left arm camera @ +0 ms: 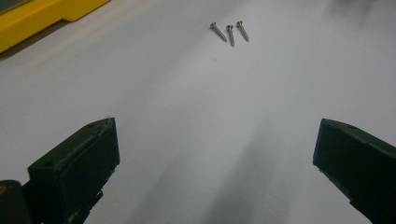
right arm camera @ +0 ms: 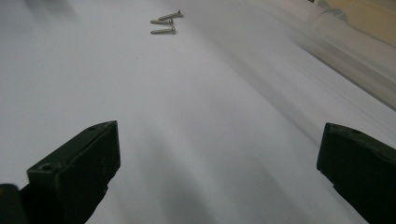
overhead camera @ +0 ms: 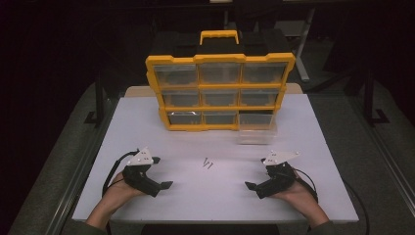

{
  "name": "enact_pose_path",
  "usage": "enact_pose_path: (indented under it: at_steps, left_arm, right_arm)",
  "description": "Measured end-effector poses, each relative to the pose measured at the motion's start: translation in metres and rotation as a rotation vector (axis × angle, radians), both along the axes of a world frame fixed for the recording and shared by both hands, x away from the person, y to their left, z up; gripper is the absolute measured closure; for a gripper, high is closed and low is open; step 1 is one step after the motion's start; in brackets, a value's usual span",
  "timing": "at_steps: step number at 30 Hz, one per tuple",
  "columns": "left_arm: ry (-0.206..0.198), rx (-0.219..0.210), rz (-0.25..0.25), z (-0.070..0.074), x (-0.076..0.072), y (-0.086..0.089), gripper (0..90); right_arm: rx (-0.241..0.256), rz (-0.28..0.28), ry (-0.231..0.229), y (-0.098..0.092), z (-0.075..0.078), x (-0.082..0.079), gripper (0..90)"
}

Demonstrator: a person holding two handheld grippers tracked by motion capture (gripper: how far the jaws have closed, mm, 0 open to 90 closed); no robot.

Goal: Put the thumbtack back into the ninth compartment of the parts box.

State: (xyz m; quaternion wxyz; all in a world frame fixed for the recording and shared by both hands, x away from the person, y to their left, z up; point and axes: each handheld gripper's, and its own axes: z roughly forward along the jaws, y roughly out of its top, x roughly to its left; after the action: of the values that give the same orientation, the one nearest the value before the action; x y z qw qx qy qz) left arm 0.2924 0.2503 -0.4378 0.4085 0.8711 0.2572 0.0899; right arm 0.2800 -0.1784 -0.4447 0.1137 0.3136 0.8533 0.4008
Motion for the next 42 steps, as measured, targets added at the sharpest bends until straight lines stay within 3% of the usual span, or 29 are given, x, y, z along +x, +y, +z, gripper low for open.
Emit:
enact_pose_path:
  at_steps: [5,14,16,21,36,42]
  left_arm:
    - [-0.018,0.01,-0.007,0.0,-0.001,-0.001,0.2]
    - [-0.007,-0.018,0.005,0.0,0.005,-0.003,2.9]
    - [-0.01,0.006,0.004,0.001,0.006,-0.007,2.3]
    - [0.004,0.015,0.002,0.0,0.008,-0.012,0.0]
    - [0.015,-0.013,0.012,0.004,0.017,-0.019,0.0]
    - [0.018,-0.002,0.01,0.003,0.019,-0.025,0.0]
  right_arm:
    - [-0.001,0.001,0.002,0.0,-0.001,0.0,0.0]
    - [0.018,0.016,-0.002,0.001,0.002,0.0,0.0]
    - [0.017,0.019,-0.003,0.001,0.002,0.0,0.0]
    - [0.019,0.029,0.001,0.002,0.002,0.0,0.0]
    - [0.021,0.037,0.005,0.004,0.002,-0.001,0.0]
    - [0.025,0.037,0.007,0.004,0.002,0.0,0.0]
